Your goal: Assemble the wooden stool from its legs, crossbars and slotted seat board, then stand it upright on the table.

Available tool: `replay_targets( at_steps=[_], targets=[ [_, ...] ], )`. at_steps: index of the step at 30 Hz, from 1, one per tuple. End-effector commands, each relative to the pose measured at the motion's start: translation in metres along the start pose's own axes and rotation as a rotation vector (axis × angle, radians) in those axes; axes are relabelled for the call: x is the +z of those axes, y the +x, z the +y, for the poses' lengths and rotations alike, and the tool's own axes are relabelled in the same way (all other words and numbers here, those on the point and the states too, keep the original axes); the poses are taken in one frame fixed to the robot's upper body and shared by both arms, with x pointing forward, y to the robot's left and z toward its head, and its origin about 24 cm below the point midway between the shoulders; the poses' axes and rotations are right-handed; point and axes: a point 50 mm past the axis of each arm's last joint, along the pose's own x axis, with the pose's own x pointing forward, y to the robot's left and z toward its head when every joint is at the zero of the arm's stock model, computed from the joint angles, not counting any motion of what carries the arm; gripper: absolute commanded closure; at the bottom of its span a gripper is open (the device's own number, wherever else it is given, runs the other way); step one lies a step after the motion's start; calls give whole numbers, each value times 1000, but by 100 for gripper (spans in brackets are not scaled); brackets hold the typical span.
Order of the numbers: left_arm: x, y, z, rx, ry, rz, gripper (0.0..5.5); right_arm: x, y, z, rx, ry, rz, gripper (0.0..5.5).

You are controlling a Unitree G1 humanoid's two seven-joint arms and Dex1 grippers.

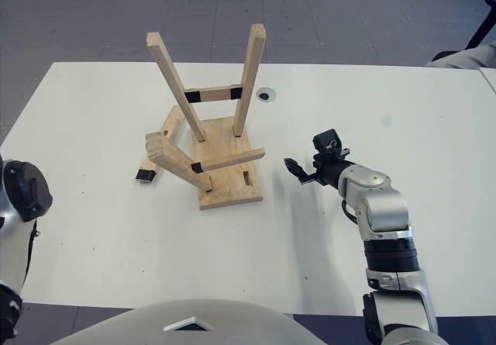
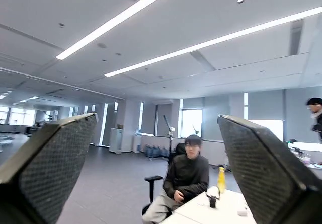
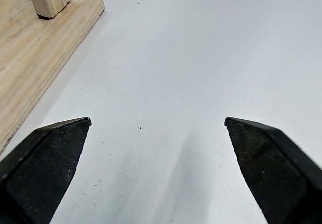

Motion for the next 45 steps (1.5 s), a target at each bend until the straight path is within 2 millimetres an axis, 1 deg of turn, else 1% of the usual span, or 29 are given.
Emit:
replay_targets(
  at_steps=[1,2,3,4,6,7,9,11,14,18,20,22,24,25,26,28,29,30,31,33,35,38,40,43,45],
  targets=[
    [-122,-79,-14,-67,-329,613,107,1,0,-2,-6,-6,-4,58],
    [-139,-101,-26,-104,-402,730,107,1,-1,-3,-10,-6,-4,58],
    [-151,-114,-26,-83,-473,769,107,3,-1,-3,-11,-7,-8,58],
    [-160,-123,-24,-48,-503,785,107,5,0,-3,-8,-10,-11,58],
    [-174,-132,-10,68,-526,759,107,11,2,-3,0,-21,-21,58],
    [-176,-134,-5,104,-515,739,107,13,2,-3,3,-26,-25,58],
    [-174,-130,5,151,-446,674,107,15,1,-3,6,-34,-28,58],
    [-162,-119,21,200,-323,567,107,14,1,-1,13,-36,-24,58],
    [-131,-95,37,202,-189,400,107,10,1,3,22,-32,-18,58],
    [-84,-63,39,128,-105,227,107,9,2,5,19,-25,-19,58],
    [-68,-53,38,96,-100,171,107,8,3,6,21,-23,-22,58],
    [-60,-48,37,82,-91,149,107,7,3,7,20,-20,-22,58],
    [-57,-51,43,117,-49,166,107,7,4,8,19,-20,-23,58],
    [-56,-54,50,156,-16,182,107,7,4,8,20,-22,-24,58],
    [-58,-62,62,251,50,223,107,8,5,7,21,-24,-26,58],
    [-63,-84,92,515,199,309,107,10,4,8,19,-27,-34,58],
    [-67,-97,103,631,267,346,107,12,3,8,18,-27,-40,58],
    [-76,-110,111,740,298,398,107,13,3,9,16,-25,-48,58],
    [-87,-121,115,808,310,455,107,15,2,10,14,-22,-55,58],
    [-118,-131,111,857,249,528,107,16,3,12,15,-19,-63,58],
    [-145,-136,104,855,142,588,107,19,5,14,17,-18,-72,58],
    [-177,-143,99,825,31,700,107,23,6,15,12,-14,-90,58],
    [-192,-156,105,869,51,786,107,26,7,17,16,-13,-100,58],
    [-204,-179,119,951,137,894,107,31,6,20,21,-13,-115,58],
    [-212,-189,123,973,162,931,107,32,6,21,24,-13,-119,58]
  ],
)
